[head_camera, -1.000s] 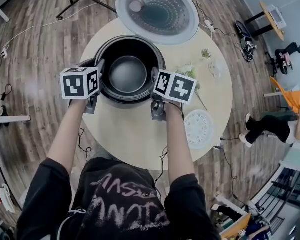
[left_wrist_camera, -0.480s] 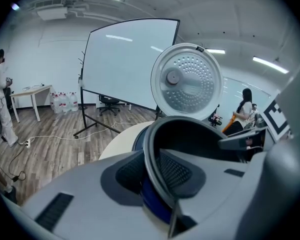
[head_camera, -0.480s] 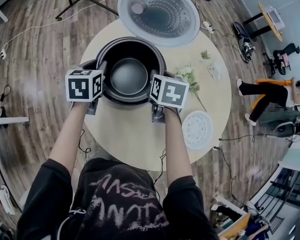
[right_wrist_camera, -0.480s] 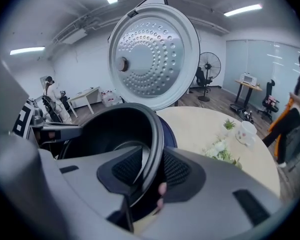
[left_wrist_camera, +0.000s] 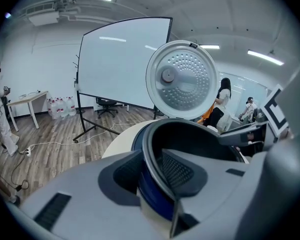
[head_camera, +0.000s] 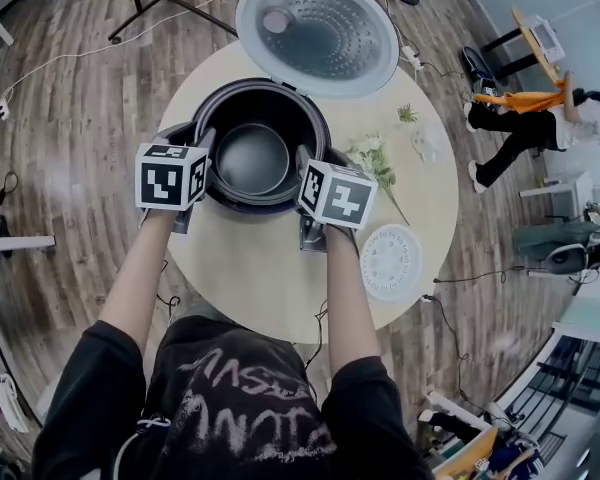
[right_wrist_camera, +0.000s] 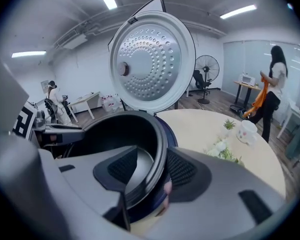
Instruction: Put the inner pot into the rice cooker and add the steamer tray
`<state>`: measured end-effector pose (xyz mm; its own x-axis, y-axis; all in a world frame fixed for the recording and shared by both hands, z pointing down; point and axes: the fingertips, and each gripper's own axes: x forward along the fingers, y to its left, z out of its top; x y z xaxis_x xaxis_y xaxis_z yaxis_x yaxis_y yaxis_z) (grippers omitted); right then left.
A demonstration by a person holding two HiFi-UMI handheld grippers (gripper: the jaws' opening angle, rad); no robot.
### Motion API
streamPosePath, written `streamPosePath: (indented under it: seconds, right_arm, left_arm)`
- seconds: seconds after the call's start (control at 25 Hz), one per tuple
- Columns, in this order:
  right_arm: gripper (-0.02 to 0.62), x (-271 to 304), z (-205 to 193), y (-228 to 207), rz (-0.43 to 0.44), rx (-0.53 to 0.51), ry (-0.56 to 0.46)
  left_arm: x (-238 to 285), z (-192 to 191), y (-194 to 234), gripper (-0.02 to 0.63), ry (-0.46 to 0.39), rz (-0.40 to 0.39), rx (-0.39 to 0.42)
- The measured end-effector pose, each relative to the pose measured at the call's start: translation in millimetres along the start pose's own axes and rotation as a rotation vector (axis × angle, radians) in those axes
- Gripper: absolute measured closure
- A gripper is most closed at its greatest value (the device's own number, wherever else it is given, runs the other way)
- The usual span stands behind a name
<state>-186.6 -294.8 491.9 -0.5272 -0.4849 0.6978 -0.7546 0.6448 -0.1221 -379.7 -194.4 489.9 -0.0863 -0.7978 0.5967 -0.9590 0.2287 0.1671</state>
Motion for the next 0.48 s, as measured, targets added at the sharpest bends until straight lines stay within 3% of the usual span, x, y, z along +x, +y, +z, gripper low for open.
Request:
streamPosePath:
  seconds: [0.48]
  right_arm:
    - [0.417,-27,6,5,0.061,0.066,-0.150]
  left_arm:
    - [-25,8,5,0.444,-0.096,0.007,0.022]
